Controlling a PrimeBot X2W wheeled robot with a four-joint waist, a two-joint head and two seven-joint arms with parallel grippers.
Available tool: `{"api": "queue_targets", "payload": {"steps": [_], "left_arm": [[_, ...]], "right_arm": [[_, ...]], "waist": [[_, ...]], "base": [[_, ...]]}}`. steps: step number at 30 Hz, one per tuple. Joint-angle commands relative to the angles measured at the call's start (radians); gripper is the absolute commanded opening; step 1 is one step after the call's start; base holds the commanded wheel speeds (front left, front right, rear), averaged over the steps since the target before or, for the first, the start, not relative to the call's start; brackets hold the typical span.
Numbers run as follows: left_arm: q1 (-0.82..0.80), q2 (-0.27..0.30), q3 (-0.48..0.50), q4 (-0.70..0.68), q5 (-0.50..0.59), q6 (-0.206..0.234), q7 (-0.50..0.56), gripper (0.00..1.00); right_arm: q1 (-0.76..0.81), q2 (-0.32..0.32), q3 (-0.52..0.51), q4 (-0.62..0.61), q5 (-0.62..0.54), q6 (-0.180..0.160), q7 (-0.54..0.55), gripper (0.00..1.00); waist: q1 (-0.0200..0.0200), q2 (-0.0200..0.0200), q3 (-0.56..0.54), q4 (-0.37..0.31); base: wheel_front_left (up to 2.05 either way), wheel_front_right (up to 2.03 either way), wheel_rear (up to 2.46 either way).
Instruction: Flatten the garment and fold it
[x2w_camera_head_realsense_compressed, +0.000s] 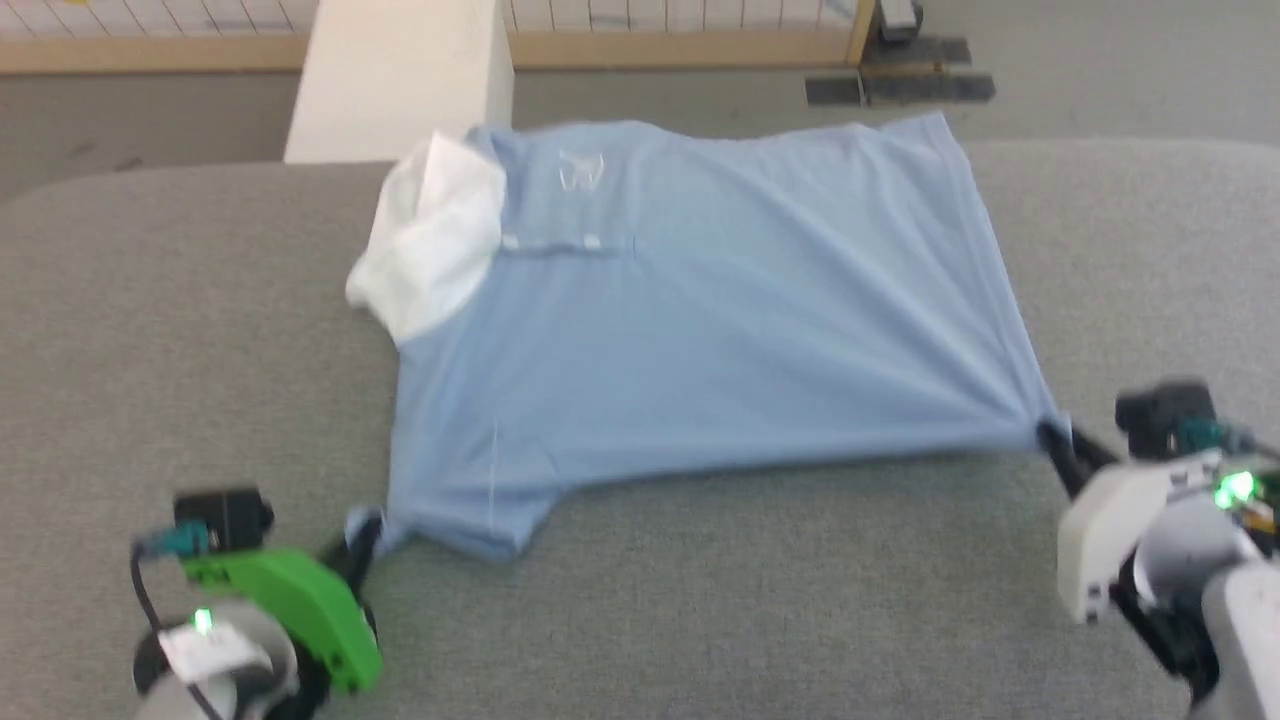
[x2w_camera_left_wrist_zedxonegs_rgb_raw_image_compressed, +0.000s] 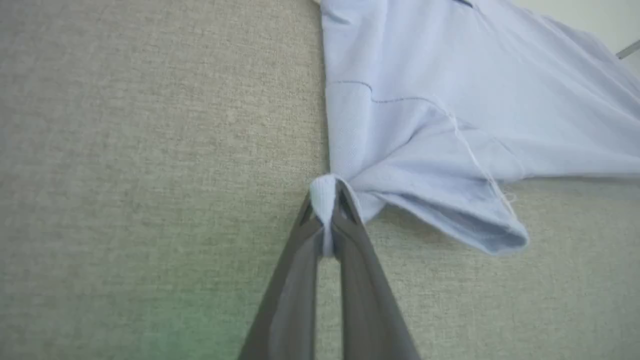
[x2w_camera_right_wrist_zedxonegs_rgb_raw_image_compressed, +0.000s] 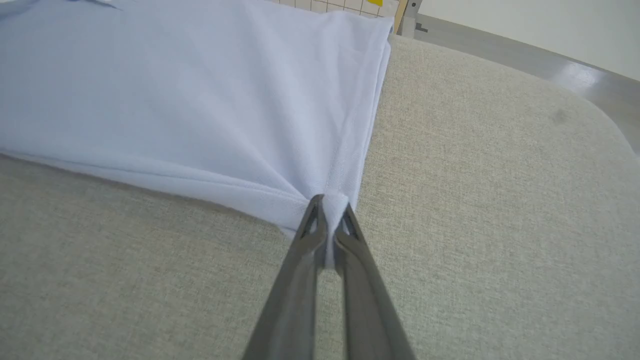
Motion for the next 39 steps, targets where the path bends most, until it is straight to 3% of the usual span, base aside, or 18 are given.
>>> {"api": "queue_targets", "payload": {"steps": [1,12,18,23,30,34,39], "left_arm": [[0.057,0.008,0.0,-0.027,-0.017,0.025,0.027,0.0],[0.383,0.043,0.004,-0.232,-0.053,0.194,0.177,0.0],[0.485,0.05,0.006,-0.311,-0.053,0.243,0.192,0.0],[0.475,0.028,-0.005,-0.327,0.004,0.23,0.084,0.0],[0.311,-0.04,-0.019,-0.263,0.178,0.205,-0.25,0.0],[0.204,-0.05,-0.03,-0.216,0.234,0.189,-0.341,0.0],[0.054,-0.045,-0.039,-0.156,0.267,0.162,-0.368,0.0]], "right_arm": [[0.038,-0.005,-0.009,-0.011,-0.005,-0.002,0.009,0.0],[0.319,0.006,-0.081,-0.101,0.009,-0.002,0.198,0.0],[0.398,0.045,-0.127,-0.15,0.022,-0.002,0.187,0.0],[0.408,0.096,-0.159,-0.147,-0.007,-0.002,0.043,0.0],[0.366,0.156,-0.169,-0.122,-0.076,-0.002,-0.182,0.0],[0.313,0.148,-0.164,-0.128,-0.096,-0.002,-0.217,0.0],[0.225,0.127,-0.151,-0.124,-0.108,-0.002,-0.204,0.0]], "waist": [[0.0001,-0.0001,-0.056,0.021],[0.0001,-0.0001,-0.101,0.024],[0.0001,-0.0001,-0.097,0.019],[0.0001,-0.0001,-0.091,0.022],[0.0001,-0.0001,-0.079,0.024],[0.0001,-0.0001,-0.063,0.02],[0.0001,-0.0001,-0.025,0.007]], "base": [[0.0,0.0,0.0],[0.0,0.0,0.0],[0.0,0.0,0.0],[0.0,0.0,0.0],[0.0,0.0,0.0],[0.0,0.0,0.0],[0.0,0.0,0.0]]}}
